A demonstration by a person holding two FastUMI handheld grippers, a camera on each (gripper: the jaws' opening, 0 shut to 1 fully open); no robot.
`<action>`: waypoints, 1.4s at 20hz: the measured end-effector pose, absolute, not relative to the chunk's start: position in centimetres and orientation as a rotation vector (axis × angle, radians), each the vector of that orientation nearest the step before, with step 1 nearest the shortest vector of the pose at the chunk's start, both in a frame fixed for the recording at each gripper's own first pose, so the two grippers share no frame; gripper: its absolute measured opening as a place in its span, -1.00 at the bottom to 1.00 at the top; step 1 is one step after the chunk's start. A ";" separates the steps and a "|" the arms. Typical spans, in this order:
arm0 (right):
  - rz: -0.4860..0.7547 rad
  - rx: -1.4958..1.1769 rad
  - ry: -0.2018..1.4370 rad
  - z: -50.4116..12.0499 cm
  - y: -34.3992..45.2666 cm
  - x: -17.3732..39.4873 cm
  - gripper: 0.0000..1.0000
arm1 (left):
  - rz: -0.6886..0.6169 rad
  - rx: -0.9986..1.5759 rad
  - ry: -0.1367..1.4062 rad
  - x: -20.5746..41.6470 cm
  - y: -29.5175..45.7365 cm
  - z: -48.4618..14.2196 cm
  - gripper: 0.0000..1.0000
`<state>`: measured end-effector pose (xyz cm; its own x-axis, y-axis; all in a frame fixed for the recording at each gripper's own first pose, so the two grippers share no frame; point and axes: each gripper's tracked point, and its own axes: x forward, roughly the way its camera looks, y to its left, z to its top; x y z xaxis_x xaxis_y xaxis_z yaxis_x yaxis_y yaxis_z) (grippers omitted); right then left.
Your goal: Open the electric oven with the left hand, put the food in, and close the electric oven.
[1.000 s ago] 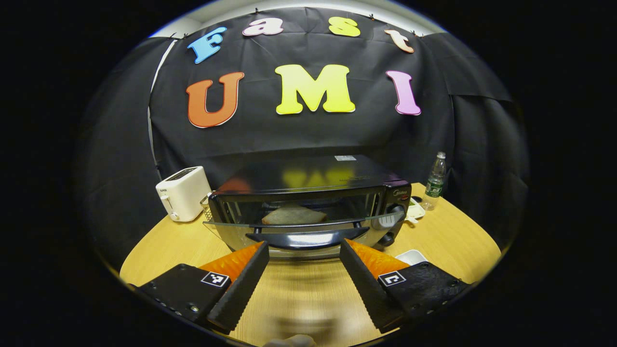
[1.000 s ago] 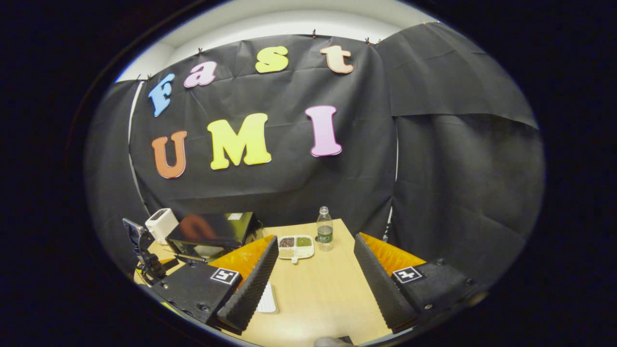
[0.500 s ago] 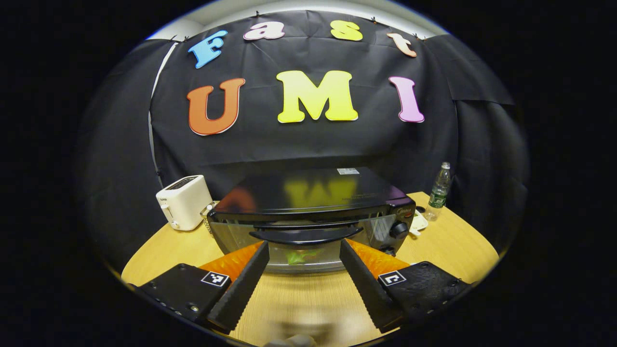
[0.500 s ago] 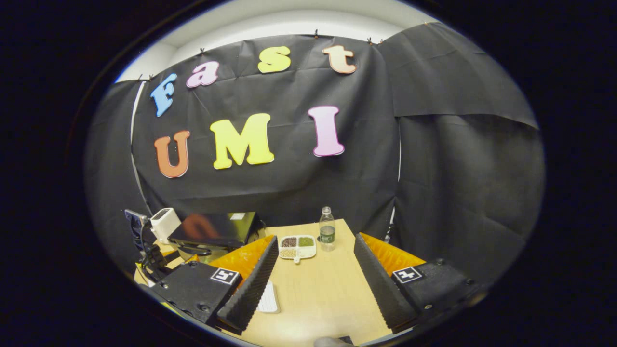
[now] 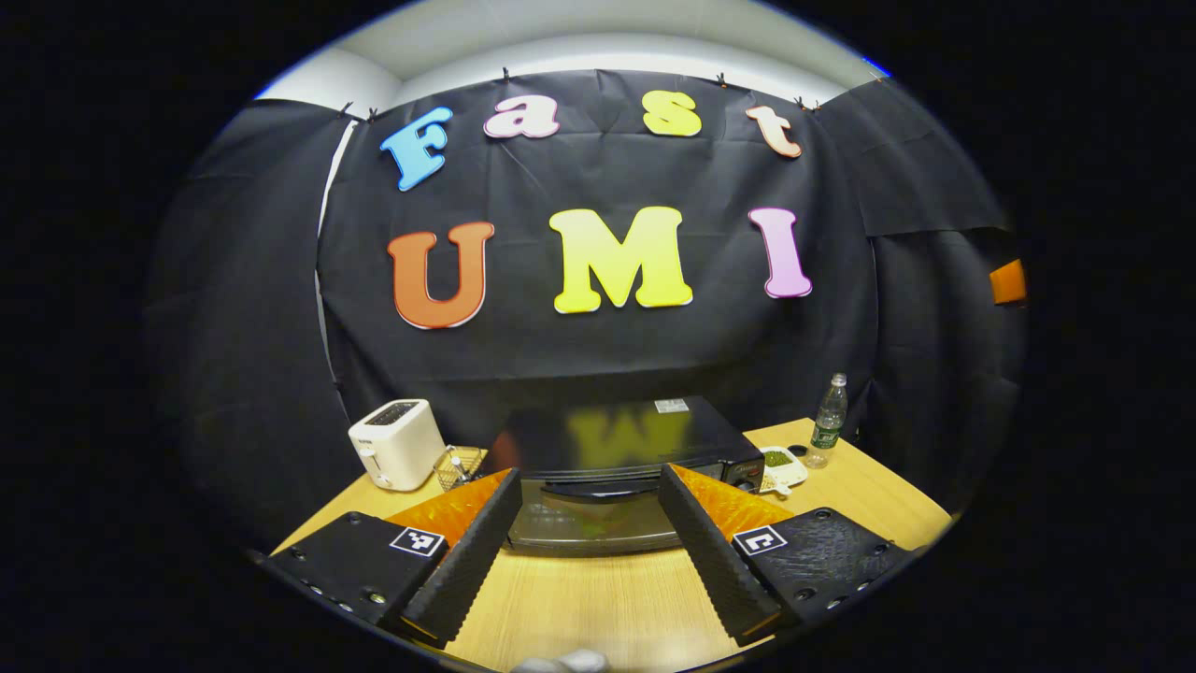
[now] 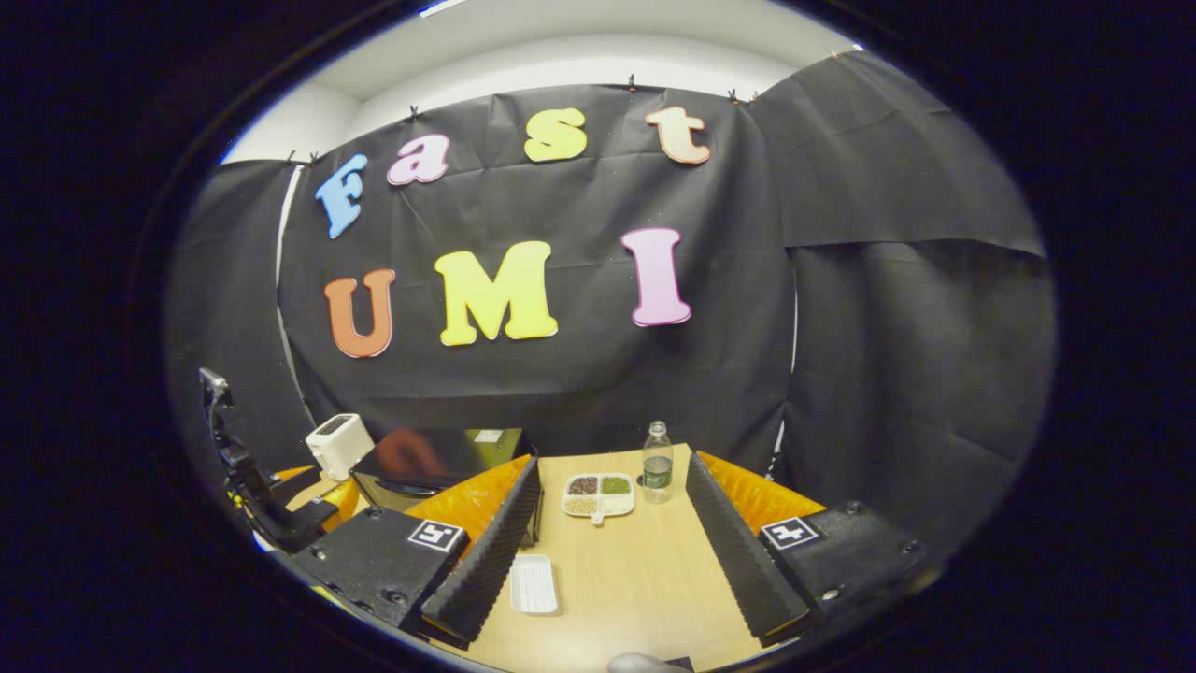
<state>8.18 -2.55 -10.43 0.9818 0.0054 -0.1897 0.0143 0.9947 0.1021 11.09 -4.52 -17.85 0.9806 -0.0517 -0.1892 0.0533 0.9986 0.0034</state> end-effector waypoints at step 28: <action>0.034 0.081 -0.002 -3.8 2.5 3.3 0.80 | -0.027 -0.020 -0.006 2.0 -1.5 -1.1 0.92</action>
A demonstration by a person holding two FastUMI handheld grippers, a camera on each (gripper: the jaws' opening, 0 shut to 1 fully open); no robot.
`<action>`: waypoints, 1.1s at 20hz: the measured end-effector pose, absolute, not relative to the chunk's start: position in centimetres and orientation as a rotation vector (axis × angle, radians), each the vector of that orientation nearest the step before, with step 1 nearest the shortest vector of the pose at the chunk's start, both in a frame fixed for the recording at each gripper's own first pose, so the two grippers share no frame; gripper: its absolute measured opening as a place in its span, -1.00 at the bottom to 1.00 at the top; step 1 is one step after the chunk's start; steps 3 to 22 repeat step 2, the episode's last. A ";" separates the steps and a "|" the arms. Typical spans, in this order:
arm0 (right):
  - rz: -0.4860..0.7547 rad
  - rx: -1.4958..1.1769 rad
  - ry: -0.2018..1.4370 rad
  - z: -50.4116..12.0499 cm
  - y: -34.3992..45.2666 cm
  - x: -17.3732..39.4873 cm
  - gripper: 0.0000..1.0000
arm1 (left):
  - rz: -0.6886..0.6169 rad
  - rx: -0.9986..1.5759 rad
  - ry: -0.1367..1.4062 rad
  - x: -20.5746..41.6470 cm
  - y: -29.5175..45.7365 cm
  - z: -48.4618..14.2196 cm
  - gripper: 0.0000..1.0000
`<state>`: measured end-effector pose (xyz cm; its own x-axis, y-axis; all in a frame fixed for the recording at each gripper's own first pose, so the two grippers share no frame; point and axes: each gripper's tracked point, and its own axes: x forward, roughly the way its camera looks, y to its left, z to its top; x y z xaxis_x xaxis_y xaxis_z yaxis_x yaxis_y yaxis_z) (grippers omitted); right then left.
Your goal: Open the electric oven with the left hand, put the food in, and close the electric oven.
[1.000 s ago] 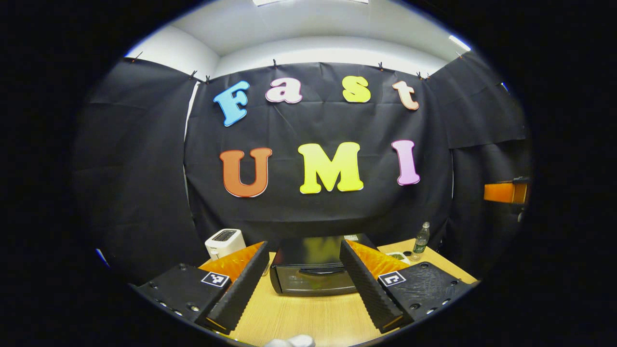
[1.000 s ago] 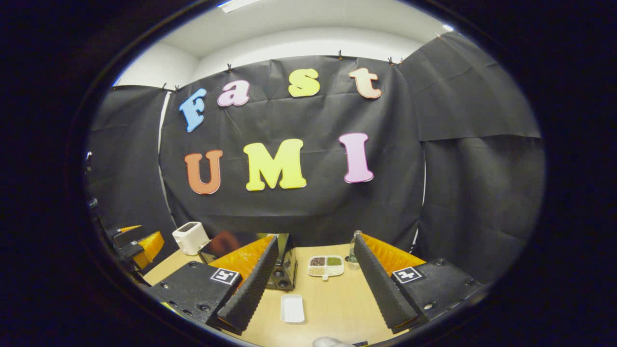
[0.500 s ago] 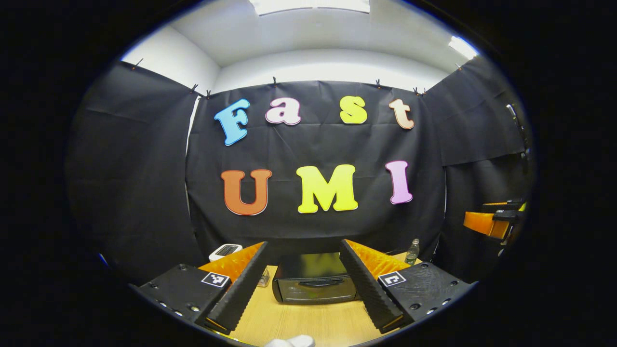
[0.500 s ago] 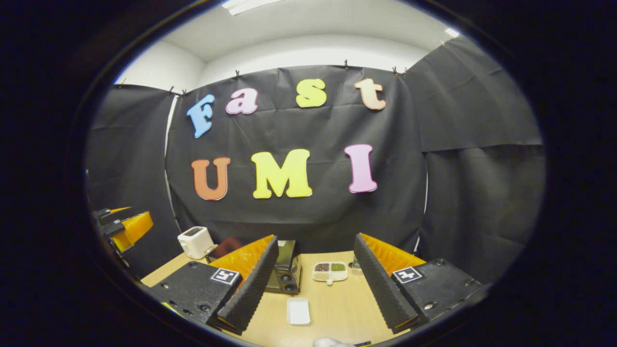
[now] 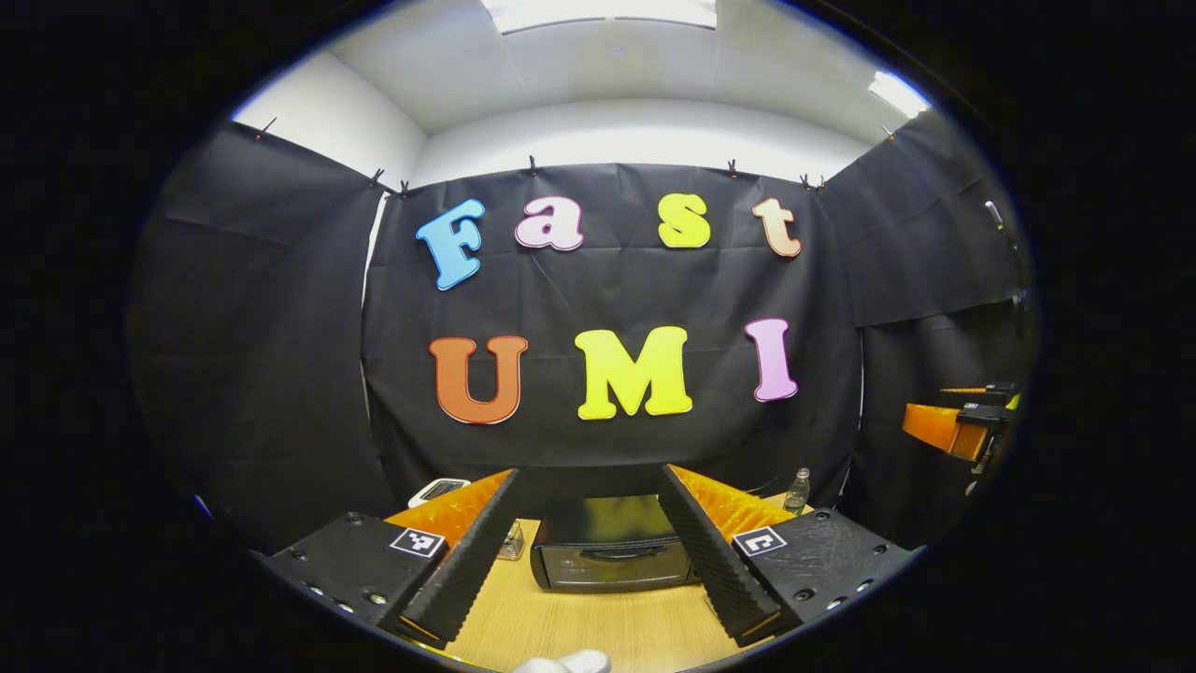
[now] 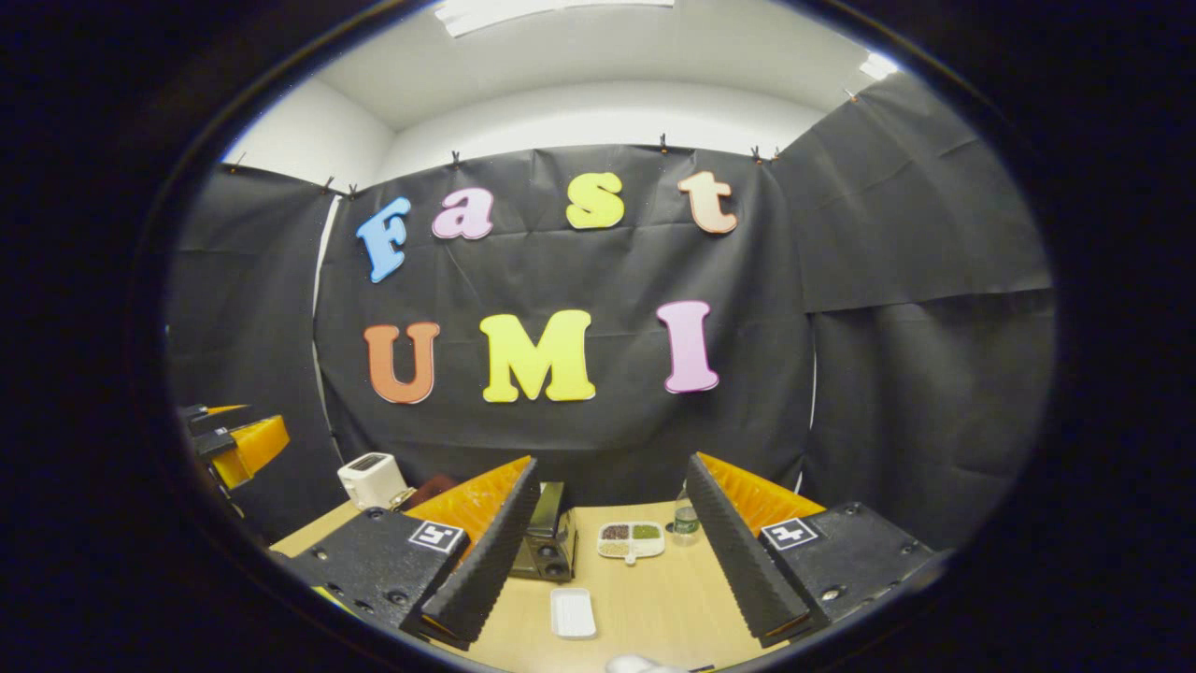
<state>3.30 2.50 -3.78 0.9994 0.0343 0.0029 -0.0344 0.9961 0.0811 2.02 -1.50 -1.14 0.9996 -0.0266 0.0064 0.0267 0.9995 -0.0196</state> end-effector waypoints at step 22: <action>0.033 0.080 -0.006 -3.5 2.7 3.3 0.80 | -0.028 -0.020 -0.006 1.9 -1.3 -1.1 0.76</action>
